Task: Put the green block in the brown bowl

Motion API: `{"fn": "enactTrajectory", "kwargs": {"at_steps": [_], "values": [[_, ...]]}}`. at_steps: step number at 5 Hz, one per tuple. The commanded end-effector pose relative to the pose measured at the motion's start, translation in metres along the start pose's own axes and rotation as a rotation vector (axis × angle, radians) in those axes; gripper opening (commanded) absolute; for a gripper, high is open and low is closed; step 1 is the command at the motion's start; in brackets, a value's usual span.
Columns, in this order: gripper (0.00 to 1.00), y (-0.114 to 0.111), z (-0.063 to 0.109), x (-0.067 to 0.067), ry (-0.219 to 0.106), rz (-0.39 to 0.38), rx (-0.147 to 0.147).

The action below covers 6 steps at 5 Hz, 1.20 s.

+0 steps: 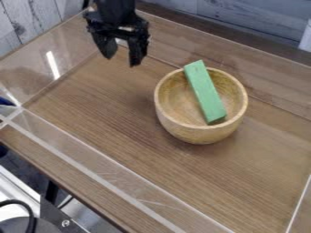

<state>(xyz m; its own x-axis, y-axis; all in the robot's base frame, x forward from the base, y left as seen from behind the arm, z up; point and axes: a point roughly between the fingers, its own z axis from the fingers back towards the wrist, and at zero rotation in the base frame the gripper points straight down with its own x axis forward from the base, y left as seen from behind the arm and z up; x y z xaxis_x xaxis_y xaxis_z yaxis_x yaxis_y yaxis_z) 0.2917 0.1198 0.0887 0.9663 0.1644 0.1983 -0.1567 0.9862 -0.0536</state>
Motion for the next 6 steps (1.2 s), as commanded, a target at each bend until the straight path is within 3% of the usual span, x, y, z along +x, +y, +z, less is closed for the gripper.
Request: {"fn": "enactTrajectory", "kwargs": {"at_steps": [1,3,4,6], "values": [[1.00,0.005,0.013,0.009,-0.090,-0.003,0.018],[1.00,0.010,0.015,0.025,-0.075,-0.056,-0.031],[1.00,0.010,0.018,0.023,-0.059,-0.083,-0.049],[1.00,0.005,0.046,0.010,-0.065,-0.045,-0.088]]}}
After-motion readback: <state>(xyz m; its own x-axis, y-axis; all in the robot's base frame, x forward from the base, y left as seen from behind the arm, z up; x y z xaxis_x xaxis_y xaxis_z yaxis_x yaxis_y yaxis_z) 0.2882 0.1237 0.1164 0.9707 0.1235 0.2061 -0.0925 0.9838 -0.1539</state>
